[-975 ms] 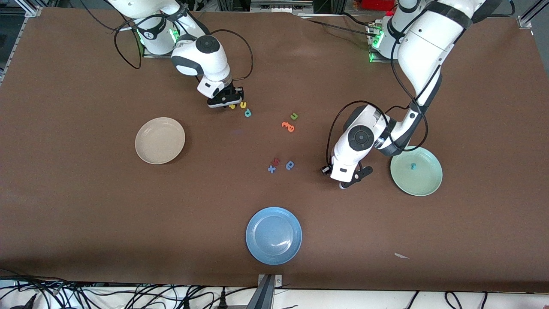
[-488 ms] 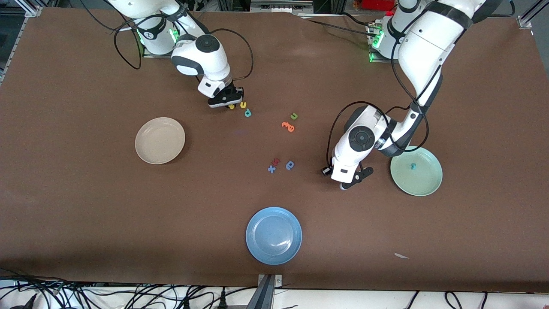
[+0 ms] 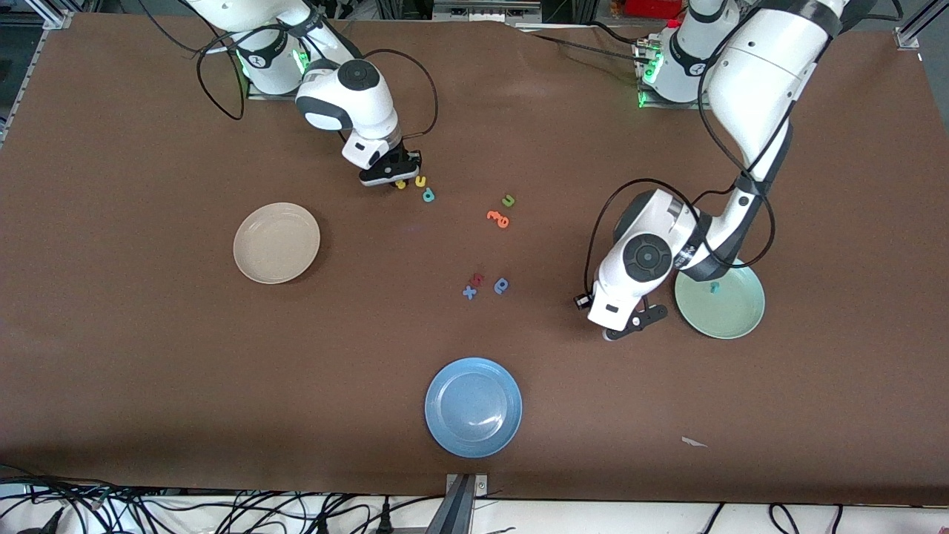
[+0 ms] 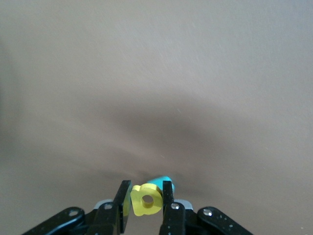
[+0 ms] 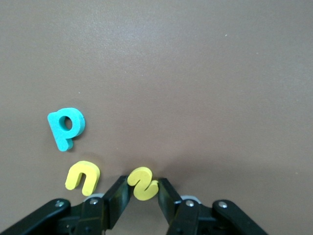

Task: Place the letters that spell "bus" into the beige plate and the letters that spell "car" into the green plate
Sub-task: 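Grasp yellow 2 with the right gripper while the left gripper lifts yellow a, then drop the 2 on the beige plate while the left gripper drops the a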

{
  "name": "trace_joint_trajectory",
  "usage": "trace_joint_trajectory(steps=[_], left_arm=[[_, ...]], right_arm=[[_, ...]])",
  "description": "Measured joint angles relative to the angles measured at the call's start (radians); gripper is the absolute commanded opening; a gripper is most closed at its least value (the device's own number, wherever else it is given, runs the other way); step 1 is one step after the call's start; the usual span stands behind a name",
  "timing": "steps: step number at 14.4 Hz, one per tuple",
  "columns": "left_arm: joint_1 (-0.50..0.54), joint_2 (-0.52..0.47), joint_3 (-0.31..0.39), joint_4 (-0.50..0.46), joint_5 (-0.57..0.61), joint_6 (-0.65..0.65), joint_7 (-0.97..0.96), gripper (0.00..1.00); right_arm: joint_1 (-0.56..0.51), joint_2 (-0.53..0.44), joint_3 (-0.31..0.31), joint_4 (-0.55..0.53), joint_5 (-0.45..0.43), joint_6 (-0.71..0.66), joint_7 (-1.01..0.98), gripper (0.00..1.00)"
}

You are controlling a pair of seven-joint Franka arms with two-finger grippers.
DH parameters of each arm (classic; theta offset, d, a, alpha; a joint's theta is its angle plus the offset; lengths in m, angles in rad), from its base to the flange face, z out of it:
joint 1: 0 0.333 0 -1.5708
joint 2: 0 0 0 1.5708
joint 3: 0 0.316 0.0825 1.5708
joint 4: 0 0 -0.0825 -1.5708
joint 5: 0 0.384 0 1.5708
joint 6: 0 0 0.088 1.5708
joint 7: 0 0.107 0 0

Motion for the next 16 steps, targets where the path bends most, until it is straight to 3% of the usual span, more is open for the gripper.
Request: trace_joint_trajectory(steps=[8, 16], left_arm=[[0.161, -0.062, -0.001, 0.0, 0.0, -0.137, 0.387, 0.24], [0.269, -0.068, 0.0, -0.03, 0.0, -0.139, 0.648, 0.24]], right_arm=[[-0.039, -0.064, -0.027, 0.01, -0.012, -0.01, -0.052, 0.0], [-0.189, -0.198, -0.029, -0.003, -0.002, -0.123, -0.495, 0.0]])
